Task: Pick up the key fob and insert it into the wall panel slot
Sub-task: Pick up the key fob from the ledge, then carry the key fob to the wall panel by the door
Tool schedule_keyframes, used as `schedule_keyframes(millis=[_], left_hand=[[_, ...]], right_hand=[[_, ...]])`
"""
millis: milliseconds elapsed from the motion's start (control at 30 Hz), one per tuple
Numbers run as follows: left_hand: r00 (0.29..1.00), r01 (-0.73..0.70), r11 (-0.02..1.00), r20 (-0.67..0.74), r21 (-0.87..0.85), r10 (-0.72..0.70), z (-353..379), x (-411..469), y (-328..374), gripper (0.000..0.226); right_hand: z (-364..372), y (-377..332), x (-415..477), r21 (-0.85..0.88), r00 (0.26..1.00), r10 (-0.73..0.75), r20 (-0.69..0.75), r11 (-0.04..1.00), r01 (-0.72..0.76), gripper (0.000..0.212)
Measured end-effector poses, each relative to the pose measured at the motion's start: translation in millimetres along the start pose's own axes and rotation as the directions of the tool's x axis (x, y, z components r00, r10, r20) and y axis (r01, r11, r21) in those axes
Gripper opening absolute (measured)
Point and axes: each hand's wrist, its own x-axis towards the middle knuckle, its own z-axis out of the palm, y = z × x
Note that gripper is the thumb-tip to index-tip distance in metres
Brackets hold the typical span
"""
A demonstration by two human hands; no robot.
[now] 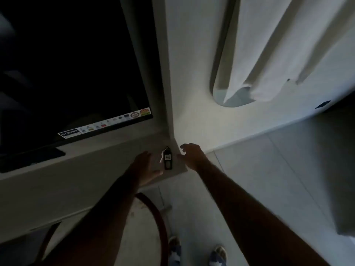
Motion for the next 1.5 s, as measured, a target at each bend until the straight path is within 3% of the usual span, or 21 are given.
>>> schedule_keyframes(millis=[133,333,433,600,767,1133,1300,1500], left_hand=[[0.998,0.056,0.997,-0.003,0.047,-0.055,22,-2,-17,0.104],[0.999,0.024,0.990,-0.051,0.142,-0.017,44,-5,-28,0.109],[0.999,0.022,0.988,-0.052,0.150,-0.014,46,-4,-27,0.109],[1.000,0.017,0.985,-0.028,0.173,-0.012,43,-4,-28,0.113],[0.998,0.021,0.990,0.048,0.137,-0.028,23,-2,-13,0.111],[0.975,-0.195,0.962,-0.069,0.194,0.211,-57,-15,96,0.117],[0.934,-0.303,0.934,-0.136,0.188,0.330,-99,-29,175,0.117],[0.846,-0.427,0.881,-0.254,0.204,0.469,-141,-53,269,0.111]], right_hand=[[32,-16,18,-0.043,0.998,0.055,0.028,0.998,-0.054,0.055],[55,-26,33,0.092,0.991,0.084,-0.107,0.993,-0.074,0.044],[58,-29,38,0.079,0.985,0.096,-0.146,0.993,-0.085,0.036],[50,-27,42,0.051,0.986,0.149,-0.070,0.988,-0.146,0.030],[27,-22,29,0.096,0.993,0.109,-0.036,0.990,-0.105,0.034],[-102,2,-59,0.477,0.936,0.066,-0.346,0.872,0.115,0.020],[-182,20,-109,0.486,0.892,0.080,-0.445,0.858,0.165,0.020],[-275,39,-173,0.341,0.821,0.073,-0.566,0.927,0.153,0.023]])
